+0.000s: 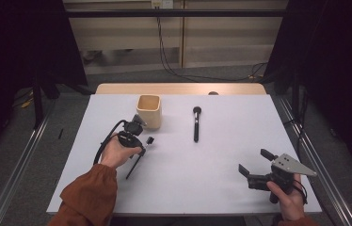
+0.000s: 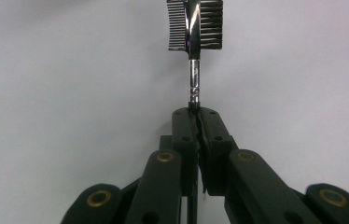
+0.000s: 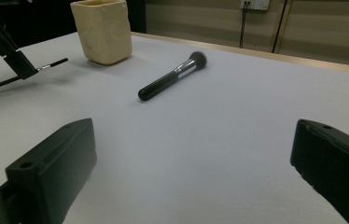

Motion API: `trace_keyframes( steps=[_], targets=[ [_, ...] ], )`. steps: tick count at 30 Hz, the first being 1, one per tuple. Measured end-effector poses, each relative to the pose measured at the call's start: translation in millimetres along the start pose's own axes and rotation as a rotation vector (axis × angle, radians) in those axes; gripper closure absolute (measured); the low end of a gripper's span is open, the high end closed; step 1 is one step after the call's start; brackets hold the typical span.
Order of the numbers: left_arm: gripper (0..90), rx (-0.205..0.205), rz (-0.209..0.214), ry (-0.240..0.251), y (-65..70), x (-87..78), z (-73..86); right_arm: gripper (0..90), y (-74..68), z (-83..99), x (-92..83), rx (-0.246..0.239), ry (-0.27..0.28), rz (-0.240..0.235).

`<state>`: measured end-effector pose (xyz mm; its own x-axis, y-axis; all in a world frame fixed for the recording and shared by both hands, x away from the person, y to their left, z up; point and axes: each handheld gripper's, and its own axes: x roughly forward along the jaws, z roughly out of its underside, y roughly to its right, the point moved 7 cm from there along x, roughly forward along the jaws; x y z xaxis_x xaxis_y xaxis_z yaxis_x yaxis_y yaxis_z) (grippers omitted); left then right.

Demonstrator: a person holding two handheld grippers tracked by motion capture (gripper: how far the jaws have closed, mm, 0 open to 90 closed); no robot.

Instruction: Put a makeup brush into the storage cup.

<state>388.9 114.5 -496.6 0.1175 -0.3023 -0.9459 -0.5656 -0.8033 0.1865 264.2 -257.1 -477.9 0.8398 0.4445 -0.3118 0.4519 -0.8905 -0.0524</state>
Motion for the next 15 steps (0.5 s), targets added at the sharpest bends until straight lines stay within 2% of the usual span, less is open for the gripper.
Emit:
trace_keyframes(
  steps=[7, 13, 15],
  targets=[
    [86.3, 0.015, 0.009, 0.082, -2.4, -8.9, 0.2, 0.0, -0.3, -0.1, 0.0, 0.001, 0.0, -0.003],
    [86.3, 0.039, 0.041, 0.188, -1.2, -16.9, 1.2, 0.0, -0.2, -0.1, 0.2, 0.001, 0.0, -0.003],
    [86.3, 0.041, 0.037, 0.216, -1.5, -20.2, 1.6, 0.0, -0.5, -0.3, 0.2, 0.005, 0.001, -0.002]
  ],
)
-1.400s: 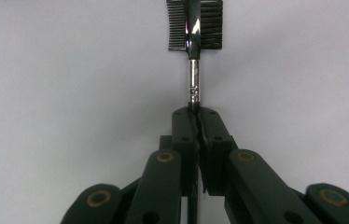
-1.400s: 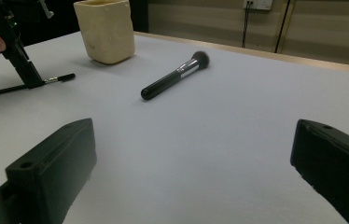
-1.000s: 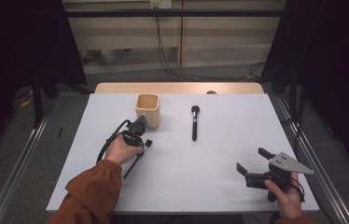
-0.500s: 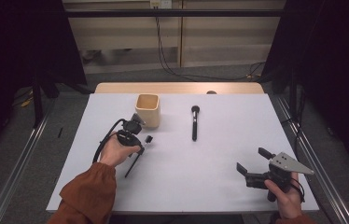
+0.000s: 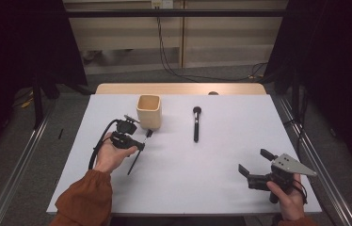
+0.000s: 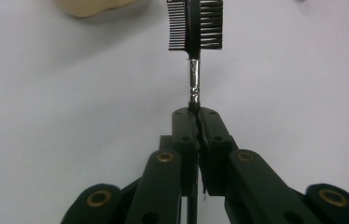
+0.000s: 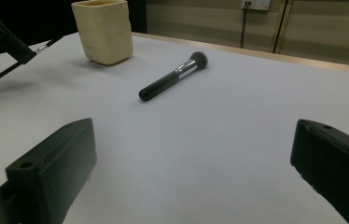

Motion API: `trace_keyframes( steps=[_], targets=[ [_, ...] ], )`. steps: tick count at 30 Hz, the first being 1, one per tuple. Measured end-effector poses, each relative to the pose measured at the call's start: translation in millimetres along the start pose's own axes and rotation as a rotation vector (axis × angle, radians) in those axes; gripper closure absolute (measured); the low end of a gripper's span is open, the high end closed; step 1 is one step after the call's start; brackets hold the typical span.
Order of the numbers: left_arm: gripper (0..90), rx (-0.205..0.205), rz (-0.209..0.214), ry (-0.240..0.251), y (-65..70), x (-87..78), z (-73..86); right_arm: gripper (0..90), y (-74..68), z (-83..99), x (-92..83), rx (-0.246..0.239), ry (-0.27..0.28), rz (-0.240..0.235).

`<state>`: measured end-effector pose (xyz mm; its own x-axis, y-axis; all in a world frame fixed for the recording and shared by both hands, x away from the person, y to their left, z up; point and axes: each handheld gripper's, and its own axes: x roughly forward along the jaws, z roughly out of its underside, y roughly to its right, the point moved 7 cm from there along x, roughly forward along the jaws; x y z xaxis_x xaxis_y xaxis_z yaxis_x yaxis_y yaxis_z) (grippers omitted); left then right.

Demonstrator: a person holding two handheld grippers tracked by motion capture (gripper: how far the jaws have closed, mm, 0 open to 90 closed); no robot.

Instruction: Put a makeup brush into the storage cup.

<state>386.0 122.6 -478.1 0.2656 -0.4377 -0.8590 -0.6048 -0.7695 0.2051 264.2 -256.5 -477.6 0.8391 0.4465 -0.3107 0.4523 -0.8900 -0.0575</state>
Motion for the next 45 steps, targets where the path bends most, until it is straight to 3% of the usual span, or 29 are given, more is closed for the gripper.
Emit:
trace_keyframes(
  steps=[11, 21, 42, 45],
  targets=[
    [86.3, 0.042, 0.022, 0.165, 12.8, -13.7, 4.0, 0.0, 0.5, -0.1, 0.1, -0.01, 0.002, -0.002],
    [86.3, 0.085, 0.02, 0.3, 14.9, -23.6, 5.1, 0.0, 0.2, -0.3, 0.3, -0.01, 0.002, -0.003],
    [86.2, 0.065, 0.031, 0.605, 12.3, -48.7, -3.5, 0.0, 0.1, -0.6, -0.4, -0.005, 0.006, -0.001],
    [86.2, 0.06, 0.036, 0.63, 11.2, -52.1, -5.4, 0.0, -0.1, -0.8, -0.5, 0.001, 0.007, 0.0]
  ],
)
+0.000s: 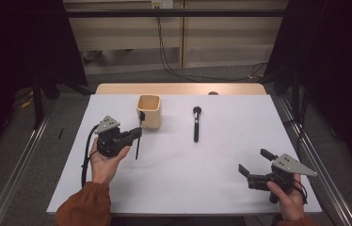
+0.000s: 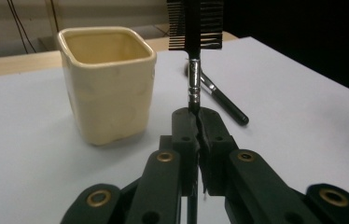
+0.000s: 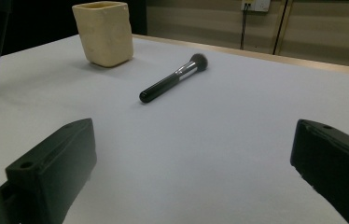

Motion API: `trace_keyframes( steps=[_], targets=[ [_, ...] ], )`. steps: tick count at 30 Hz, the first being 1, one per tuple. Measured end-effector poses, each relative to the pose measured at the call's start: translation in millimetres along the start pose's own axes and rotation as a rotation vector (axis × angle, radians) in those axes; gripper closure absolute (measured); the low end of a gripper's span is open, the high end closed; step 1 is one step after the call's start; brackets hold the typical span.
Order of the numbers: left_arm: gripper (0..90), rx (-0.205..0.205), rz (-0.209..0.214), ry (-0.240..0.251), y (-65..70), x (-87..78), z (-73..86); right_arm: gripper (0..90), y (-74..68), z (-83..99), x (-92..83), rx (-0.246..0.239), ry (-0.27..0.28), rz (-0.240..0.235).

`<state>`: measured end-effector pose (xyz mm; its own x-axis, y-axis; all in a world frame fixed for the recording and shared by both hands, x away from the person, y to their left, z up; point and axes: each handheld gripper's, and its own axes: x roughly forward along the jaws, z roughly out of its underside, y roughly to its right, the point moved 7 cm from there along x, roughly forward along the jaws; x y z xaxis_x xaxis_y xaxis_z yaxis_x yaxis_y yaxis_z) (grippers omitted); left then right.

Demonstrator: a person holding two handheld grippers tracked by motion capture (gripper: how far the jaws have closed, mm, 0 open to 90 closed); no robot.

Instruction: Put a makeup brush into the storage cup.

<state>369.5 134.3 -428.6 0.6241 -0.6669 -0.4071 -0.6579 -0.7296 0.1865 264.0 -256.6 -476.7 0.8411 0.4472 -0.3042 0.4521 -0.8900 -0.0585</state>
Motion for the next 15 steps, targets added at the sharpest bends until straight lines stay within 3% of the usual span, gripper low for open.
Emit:
trace_keyframes(
  steps=[15],
  targets=[
    [86.2, 0.031, -0.004, 0.05, -2.4, -3.7, -23.4, 0.0, 0.2, 0.1, 0.3, -0.003, 0.0, 0.003]
  ],
)
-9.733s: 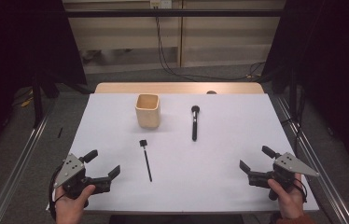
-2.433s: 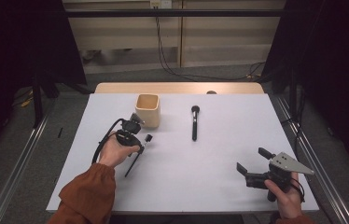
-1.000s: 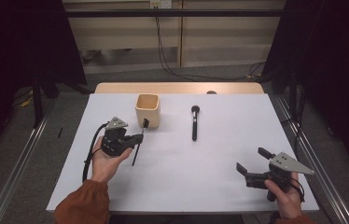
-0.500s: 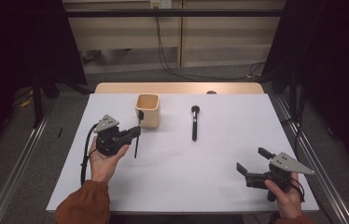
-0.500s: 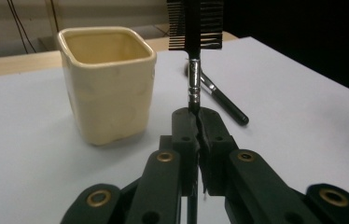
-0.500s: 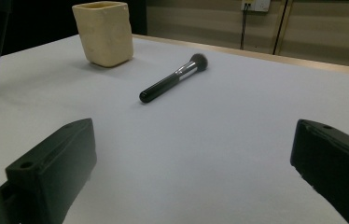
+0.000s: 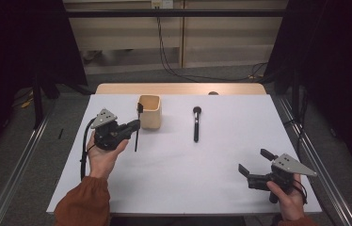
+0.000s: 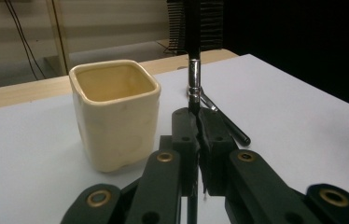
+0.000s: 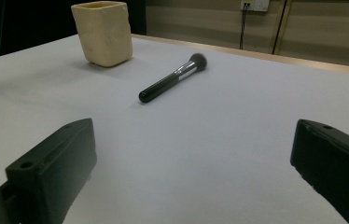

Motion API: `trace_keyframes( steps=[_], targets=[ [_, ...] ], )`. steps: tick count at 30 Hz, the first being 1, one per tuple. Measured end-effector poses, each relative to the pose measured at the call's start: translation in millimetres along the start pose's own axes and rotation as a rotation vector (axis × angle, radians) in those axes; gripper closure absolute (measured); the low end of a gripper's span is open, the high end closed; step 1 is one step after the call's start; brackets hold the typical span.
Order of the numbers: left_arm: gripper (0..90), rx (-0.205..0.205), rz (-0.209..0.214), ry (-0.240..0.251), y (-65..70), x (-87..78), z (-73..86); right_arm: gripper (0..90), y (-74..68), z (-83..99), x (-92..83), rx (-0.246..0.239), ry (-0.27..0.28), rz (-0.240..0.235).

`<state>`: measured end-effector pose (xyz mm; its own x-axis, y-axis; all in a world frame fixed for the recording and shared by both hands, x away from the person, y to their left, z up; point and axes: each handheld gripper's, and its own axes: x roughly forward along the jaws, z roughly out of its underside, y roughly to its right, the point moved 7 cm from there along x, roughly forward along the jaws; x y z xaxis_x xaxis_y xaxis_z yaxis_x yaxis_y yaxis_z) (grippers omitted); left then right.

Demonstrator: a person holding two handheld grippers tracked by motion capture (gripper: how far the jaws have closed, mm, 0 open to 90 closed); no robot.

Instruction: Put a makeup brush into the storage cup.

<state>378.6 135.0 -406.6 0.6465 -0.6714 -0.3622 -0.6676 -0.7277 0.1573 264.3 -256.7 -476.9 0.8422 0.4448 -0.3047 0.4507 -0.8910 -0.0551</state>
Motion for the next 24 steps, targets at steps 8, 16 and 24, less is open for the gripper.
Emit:
trace_keyframes(
  steps=[8, 16, 24],
  targets=[
    [86.2, -0.007, -0.005, 0.023, -2.1, 3.3, -13.6, 0.0, -0.1, 0.0, -0.1, 0.001, 0.001, -0.002],
    [86.2, -0.026, -0.003, 0.036, -3.9, 11.2, -25.8, 0.0, -0.2, -0.1, -0.2, -0.002, 0.001, -0.002],
    [86.1, -0.015, -0.024, 0.059, -8.7, 14.1, -38.9, 0.0, -0.3, -0.1, -0.5, -0.004, 0.0, -0.004]
  ],
)
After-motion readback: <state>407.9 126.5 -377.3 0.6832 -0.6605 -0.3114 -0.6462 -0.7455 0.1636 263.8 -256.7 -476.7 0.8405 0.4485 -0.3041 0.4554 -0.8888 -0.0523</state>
